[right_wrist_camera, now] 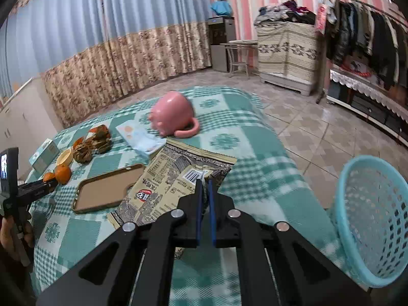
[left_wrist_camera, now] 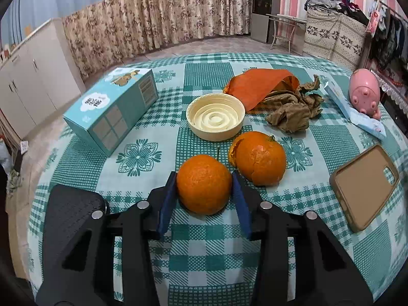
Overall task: Collect trash
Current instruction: 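Grasp an orange with the left gripper while the right carries the wrapper toward the basket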
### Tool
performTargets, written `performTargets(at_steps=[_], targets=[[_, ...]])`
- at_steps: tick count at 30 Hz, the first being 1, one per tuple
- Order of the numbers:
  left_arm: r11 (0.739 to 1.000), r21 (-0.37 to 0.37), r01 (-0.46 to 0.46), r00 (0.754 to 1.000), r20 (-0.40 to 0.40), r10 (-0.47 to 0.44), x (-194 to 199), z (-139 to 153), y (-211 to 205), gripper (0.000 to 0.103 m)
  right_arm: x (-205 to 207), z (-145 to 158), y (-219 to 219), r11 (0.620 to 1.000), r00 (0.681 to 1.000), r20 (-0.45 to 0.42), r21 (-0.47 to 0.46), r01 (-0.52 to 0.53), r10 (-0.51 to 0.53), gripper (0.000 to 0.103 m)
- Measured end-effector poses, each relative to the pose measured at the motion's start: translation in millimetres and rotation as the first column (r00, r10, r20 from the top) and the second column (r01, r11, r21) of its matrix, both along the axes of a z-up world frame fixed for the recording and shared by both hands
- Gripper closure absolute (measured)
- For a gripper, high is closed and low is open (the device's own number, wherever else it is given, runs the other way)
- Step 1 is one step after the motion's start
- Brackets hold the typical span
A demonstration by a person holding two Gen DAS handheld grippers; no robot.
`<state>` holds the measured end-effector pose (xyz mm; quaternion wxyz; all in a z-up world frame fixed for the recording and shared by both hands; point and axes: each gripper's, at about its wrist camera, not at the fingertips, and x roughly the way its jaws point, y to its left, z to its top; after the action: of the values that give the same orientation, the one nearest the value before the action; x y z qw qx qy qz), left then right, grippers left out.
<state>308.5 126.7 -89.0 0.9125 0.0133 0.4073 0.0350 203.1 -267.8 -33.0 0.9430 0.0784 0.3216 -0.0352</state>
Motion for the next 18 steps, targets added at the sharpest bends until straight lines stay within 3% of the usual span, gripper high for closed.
performTargets(at_steps=[9,15,18], targets=[[0.997,0.013,-0.07,0.992,0.104,0.068,-25,36,0,0.064,-35,14,-55,0.995,0.994,0.048,0.035,0.098,-0.099,0.097],[1.0,0.011,-0.01,0.979,0.201,0.008,-37,80,-38,0.064,-60,26,-97,0.983,0.979,0.085,0.033,0.182,-0.184,0.097],[0.998,-0.011,0.061,0.968,0.244,-0.057,-44,99,-76,0.064,-75,29,-120,0.972,0.967,0.099,0.046,0.231,-0.234,0.097]])
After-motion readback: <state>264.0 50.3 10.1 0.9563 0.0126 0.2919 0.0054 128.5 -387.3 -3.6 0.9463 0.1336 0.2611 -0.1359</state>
